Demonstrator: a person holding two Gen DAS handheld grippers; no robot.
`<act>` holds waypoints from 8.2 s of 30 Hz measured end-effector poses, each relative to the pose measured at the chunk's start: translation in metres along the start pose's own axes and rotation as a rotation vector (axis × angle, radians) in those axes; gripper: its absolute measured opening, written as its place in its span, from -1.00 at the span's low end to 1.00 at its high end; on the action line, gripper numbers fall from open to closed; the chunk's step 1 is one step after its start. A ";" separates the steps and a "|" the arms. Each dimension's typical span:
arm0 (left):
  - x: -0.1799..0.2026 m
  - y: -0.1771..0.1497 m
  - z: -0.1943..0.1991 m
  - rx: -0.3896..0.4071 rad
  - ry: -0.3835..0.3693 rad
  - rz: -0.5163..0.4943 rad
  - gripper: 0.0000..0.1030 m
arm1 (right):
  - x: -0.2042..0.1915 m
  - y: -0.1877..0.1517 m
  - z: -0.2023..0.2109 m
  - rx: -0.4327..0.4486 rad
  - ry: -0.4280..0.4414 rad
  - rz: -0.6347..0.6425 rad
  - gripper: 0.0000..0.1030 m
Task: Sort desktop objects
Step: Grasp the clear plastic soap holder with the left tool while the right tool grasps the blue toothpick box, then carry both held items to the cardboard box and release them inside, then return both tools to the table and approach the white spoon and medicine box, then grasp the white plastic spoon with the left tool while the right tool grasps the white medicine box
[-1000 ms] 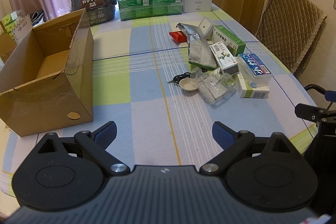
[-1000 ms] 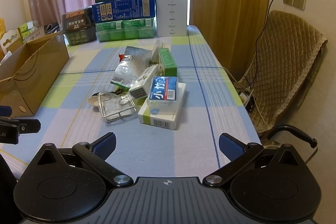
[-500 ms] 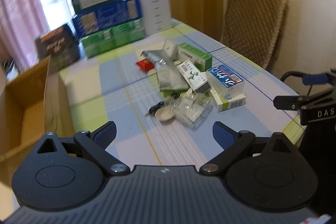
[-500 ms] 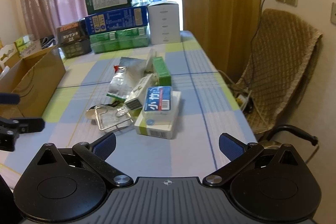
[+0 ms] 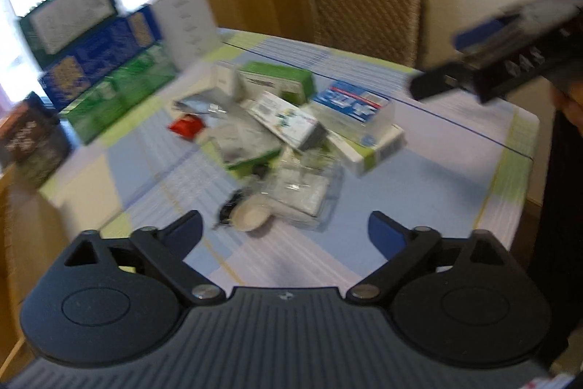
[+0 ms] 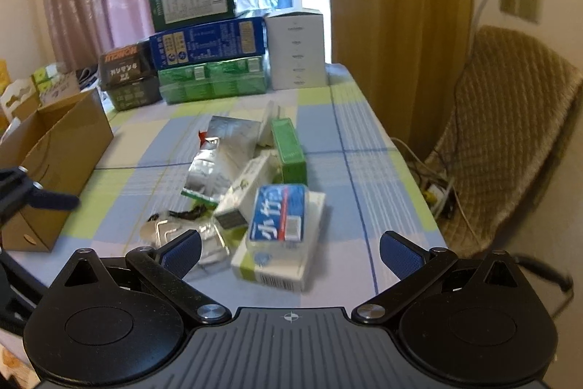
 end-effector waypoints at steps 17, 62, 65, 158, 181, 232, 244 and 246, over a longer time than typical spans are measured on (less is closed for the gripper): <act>-0.002 0.013 -0.066 -0.001 -0.039 -0.139 0.44 | -0.009 0.010 -0.070 -0.058 -0.005 0.096 0.70; -0.005 -0.079 -0.021 -0.133 0.082 0.330 -0.01 | -0.055 -0.045 -0.045 -0.170 0.151 0.147 0.08; -0.006 -0.085 -0.017 -0.115 0.094 0.318 0.05 | -0.065 -0.052 -0.050 -0.188 0.140 0.190 0.08; -0.264 -0.173 0.150 0.026 0.430 0.606 0.30 | -0.354 0.099 -0.061 -0.029 0.489 0.415 0.49; -0.124 -0.031 0.136 0.168 0.229 0.445 0.88 | -0.059 -0.006 0.019 0.011 0.102 0.055 0.96; -0.036 0.001 -0.092 -0.066 -0.067 -0.007 -0.38 | -0.014 -0.009 -0.112 -0.133 0.006 -0.025 0.65; -0.011 -0.008 -0.077 -0.082 -0.085 0.050 -0.45 | -0.009 -0.025 -0.094 -0.160 -0.025 -0.014 0.39; -0.007 -0.012 -0.073 -0.082 -0.087 0.070 -0.45 | -0.008 -0.032 -0.083 -0.160 -0.032 -0.010 0.39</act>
Point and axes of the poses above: each gripper's, at about its wrist camera, not at the fingertips, and z roughly against the way its jaws point, x to its right, y to its top, the point moved 7 cm from there along -z, roughly the way its jaws point, and after that the axes turned 12 degrees about -x, right-handed, at the moved point
